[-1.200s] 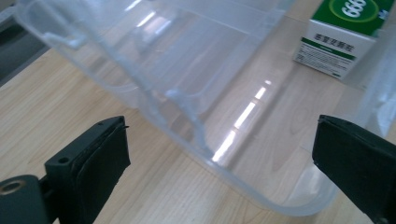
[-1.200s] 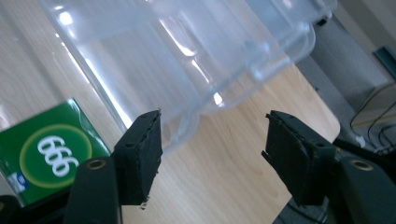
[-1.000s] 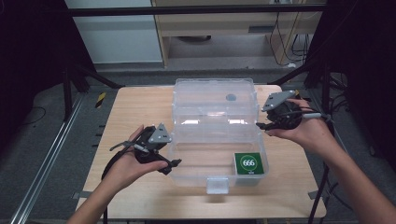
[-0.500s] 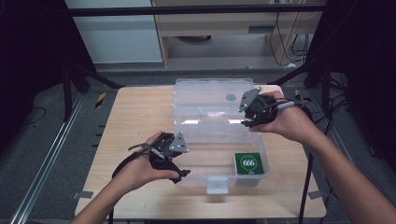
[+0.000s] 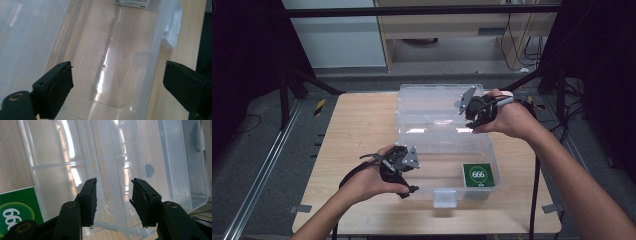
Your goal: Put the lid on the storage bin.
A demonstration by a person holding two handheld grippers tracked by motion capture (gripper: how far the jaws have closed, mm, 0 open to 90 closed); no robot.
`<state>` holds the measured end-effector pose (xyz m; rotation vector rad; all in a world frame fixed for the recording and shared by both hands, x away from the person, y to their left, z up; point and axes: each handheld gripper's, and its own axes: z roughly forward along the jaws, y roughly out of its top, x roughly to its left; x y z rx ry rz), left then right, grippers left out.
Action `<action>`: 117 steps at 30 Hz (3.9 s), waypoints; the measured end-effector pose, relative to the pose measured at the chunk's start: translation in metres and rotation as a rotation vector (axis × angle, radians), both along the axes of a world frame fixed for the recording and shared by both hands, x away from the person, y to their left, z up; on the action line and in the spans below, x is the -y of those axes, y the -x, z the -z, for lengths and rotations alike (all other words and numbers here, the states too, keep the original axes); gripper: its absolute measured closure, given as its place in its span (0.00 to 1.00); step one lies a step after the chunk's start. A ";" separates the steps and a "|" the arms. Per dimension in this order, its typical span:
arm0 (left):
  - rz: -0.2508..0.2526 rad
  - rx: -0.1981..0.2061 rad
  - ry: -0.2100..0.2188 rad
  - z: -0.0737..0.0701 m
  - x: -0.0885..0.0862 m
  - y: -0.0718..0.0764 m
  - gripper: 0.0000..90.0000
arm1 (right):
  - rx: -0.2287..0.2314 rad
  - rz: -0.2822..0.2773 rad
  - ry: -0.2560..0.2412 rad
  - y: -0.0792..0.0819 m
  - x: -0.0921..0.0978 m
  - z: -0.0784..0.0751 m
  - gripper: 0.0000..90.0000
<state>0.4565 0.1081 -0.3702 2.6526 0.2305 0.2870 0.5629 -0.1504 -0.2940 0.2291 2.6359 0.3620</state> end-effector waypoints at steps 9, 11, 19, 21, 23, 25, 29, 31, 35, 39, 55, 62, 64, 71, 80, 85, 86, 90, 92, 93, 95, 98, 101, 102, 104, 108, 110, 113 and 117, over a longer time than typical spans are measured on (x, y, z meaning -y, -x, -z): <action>0.067 -0.020 -0.101 0.010 0.010 0.004 0.14 | -0.028 -0.043 0.079 -0.008 -0.009 0.005 0.76; 0.075 -0.024 -0.116 0.013 0.012 0.005 0.14 | -0.037 -0.051 0.085 -0.009 -0.010 0.006 0.78; 0.118 -0.028 -0.163 0.020 0.017 0.007 0.27 | -0.029 -0.055 0.098 -0.011 -0.009 0.007 0.88; 0.136 -0.027 -0.173 0.022 0.017 0.009 0.32 | -0.028 -0.055 0.093 -0.011 -0.008 0.007 0.88; 0.135 -0.038 -0.182 0.024 0.018 0.010 0.39 | -0.028 -0.052 0.091 -0.011 -0.008 0.007 0.88; 0.136 -0.040 -0.190 0.026 0.019 0.010 0.46 | -0.028 -0.051 0.090 -0.011 -0.008 0.008 0.89; 0.131 -0.054 -0.222 0.030 0.020 0.009 0.60 | -0.024 -0.054 0.095 -0.011 -0.009 0.008 0.89; 0.123 -0.065 -0.224 0.032 0.020 0.008 0.65 | -0.024 -0.055 0.094 -0.011 -0.010 0.008 0.89; 0.111 -0.080 -0.198 0.033 0.020 0.007 0.79 | -0.029 -0.055 0.091 -0.012 -0.009 0.008 0.89; 0.115 -0.097 -0.199 0.033 0.021 0.007 0.87 | -0.031 -0.059 0.101 -0.011 -0.011 0.007 0.90; 0.040 -0.082 -0.157 0.033 0.019 0.011 0.91 | -0.029 -0.110 0.120 0.001 -0.016 0.003 0.96; 0.029 -0.076 -0.158 0.035 0.020 0.013 0.91 | -0.020 -0.134 0.120 0.016 -0.019 -0.003 0.97; 0.027 -0.076 -0.158 0.035 0.020 0.013 0.91 | -0.015 -0.139 0.118 0.019 -0.019 -0.003 0.97; 0.005 -0.075 -0.144 0.036 0.020 0.012 0.90 | 0.014 -0.153 0.110 0.041 -0.017 -0.005 0.96; -0.020 -0.059 -0.133 0.036 0.023 0.008 0.89 | 0.022 -0.119 0.093 0.031 -0.015 -0.003 0.95; -0.030 -0.054 -0.122 0.037 0.024 0.008 0.89 | 0.034 -0.124 0.078 0.034 -0.015 -0.003 0.96; -0.034 -0.053 -0.119 0.037 0.024 0.008 0.89 | 0.037 -0.126 0.077 0.036 -0.015 -0.003 0.96; -0.039 -0.051 -0.120 0.037 0.024 0.009 0.89 | 0.052 -0.147 0.068 0.047 -0.014 -0.002 0.96; -0.037 -0.047 -0.128 0.037 0.024 0.009 0.89 | 0.052 -0.147 0.059 0.052 -0.013 -0.001 0.96; -0.035 -0.045 -0.129 0.037 0.024 0.008 0.89 | 0.054 -0.152 0.058 0.055 -0.012 -0.001 0.96; -0.038 -0.047 -0.127 0.037 0.024 0.009 0.89 | 0.056 -0.159 0.053 0.061 -0.011 0.000 0.96; -0.043 -0.044 -0.118 0.038 0.025 0.009 0.88 | 0.058 -0.163 0.049 0.068 -0.009 0.002 0.96; -0.043 -0.042 -0.123 0.037 0.024 0.009 0.88 | 0.063 -0.168 0.046 0.074 -0.008 0.004 0.95; -0.053 -0.045 -0.107 0.038 0.025 0.010 0.88 | 0.062 -0.165 0.040 0.076 -0.007 0.005 0.95; -0.106 -0.075 -0.095 0.040 0.025 0.015 0.88 | 0.066 -0.167 0.035 0.078 -0.005 0.007 0.95; -0.114 -0.075 -0.090 0.040 0.024 0.016 0.88 | 0.068 -0.173 0.021 0.083 -0.003 0.009 0.95; -0.111 -0.071 -0.091 0.040 0.024 0.016 0.88 | 0.070 -0.176 0.018 0.085 -0.003 0.011 0.95; -0.046 -0.032 -0.112 0.039 0.024 0.011 0.88 | 0.067 -0.172 0.018 0.087 -0.002 0.012 0.94; -0.043 -0.026 -0.115 0.039 0.024 0.011 0.88 | 0.066 -0.175 0.015 0.090 -0.001 0.013 0.94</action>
